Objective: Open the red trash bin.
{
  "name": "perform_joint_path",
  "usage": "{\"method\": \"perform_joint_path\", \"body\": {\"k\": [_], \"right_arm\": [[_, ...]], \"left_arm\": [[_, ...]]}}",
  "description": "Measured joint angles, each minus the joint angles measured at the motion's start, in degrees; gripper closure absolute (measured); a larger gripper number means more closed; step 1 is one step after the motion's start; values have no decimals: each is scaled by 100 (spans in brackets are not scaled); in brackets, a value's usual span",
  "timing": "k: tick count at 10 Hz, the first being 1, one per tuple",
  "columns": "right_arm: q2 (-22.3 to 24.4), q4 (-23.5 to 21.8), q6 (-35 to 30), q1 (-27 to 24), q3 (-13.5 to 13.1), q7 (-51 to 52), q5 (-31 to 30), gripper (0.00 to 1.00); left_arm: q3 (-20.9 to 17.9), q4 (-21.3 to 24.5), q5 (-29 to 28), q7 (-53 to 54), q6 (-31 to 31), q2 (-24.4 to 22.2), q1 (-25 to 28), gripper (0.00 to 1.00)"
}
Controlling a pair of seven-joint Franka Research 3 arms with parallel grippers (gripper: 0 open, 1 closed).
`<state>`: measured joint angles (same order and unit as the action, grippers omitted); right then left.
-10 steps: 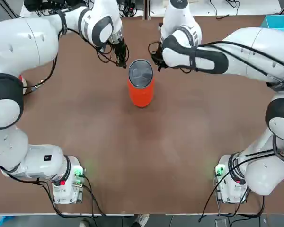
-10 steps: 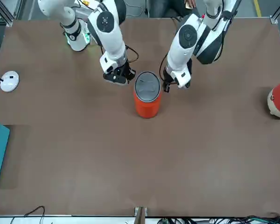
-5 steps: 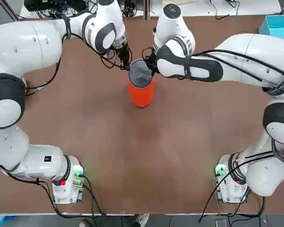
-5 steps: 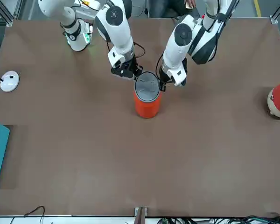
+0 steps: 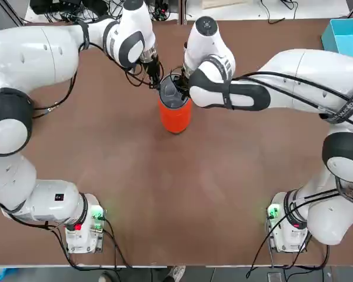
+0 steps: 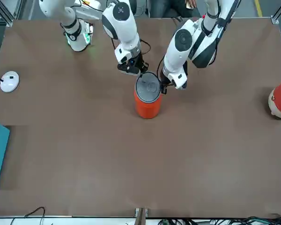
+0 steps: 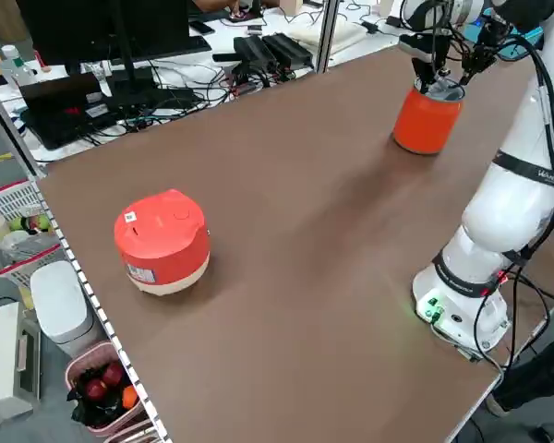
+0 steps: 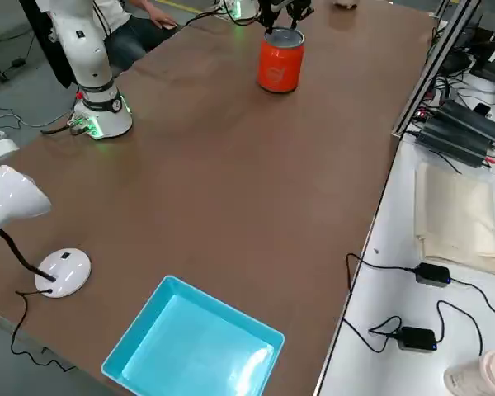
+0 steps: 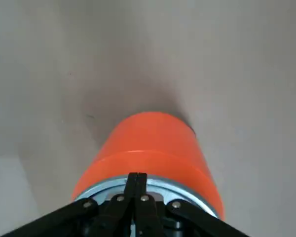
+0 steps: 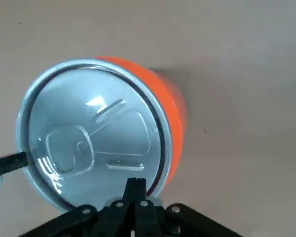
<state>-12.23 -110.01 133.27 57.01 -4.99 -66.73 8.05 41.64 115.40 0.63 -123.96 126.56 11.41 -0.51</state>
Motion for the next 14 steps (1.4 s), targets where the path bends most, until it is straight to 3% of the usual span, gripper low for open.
{"method": "perform_joint_path", "body": {"k": [14], "right_arm": [[-314,198,338,-164,-144,-31,0,99]], "left_arm": [[6,0,-47,-206,21,4,-7,99]]}}
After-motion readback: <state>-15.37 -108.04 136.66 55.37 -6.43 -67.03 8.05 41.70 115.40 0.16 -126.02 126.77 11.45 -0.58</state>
